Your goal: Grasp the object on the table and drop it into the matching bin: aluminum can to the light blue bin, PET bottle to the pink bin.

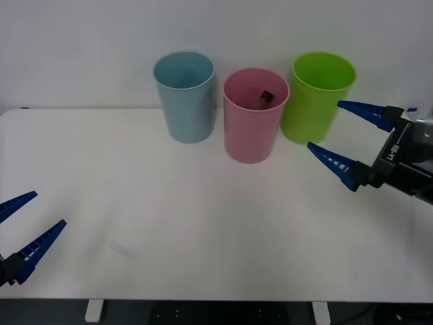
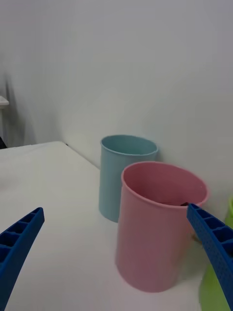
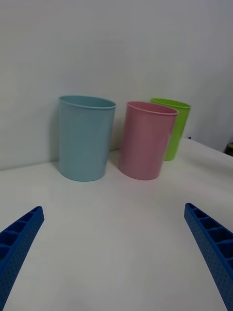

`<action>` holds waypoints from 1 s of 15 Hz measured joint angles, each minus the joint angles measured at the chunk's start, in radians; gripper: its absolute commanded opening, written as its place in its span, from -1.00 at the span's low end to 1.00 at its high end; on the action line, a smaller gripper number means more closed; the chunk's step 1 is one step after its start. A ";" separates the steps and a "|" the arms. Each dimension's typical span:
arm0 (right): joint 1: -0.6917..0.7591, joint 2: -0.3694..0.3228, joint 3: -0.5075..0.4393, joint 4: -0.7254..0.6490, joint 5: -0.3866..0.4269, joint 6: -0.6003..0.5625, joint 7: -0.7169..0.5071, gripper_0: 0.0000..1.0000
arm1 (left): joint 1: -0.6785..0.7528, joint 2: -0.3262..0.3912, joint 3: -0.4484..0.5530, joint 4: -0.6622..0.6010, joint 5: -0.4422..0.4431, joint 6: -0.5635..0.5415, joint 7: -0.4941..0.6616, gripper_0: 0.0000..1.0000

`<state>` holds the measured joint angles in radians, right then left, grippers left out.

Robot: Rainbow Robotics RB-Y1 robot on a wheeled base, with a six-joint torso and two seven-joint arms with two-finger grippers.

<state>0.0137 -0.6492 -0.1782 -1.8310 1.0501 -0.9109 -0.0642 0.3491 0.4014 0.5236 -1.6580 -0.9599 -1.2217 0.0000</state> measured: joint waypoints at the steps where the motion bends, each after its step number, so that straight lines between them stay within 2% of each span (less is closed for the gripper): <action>1: 0.026 0.000 -0.020 0.000 -0.001 -0.028 0.023 1.00 | 0.000 0.000 0.000 0.000 0.000 0.000 0.000 1.00; 8: 0.184 0.036 -0.179 0.001 0.000 -0.232 0.057 1.00 | 0.000 0.000 0.000 0.000 0.000 0.000 0.000 1.00; 15: 0.304 0.054 -0.230 0.001 0.000 -0.267 0.058 1.00 | 0.000 0.000 0.000 0.000 0.000 0.000 0.000 1.00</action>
<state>0.3177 -0.5952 -0.4085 -1.8302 1.0505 -1.1782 -0.0061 0.3490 0.4014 0.5236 -1.6581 -0.9599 -1.2217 0.0000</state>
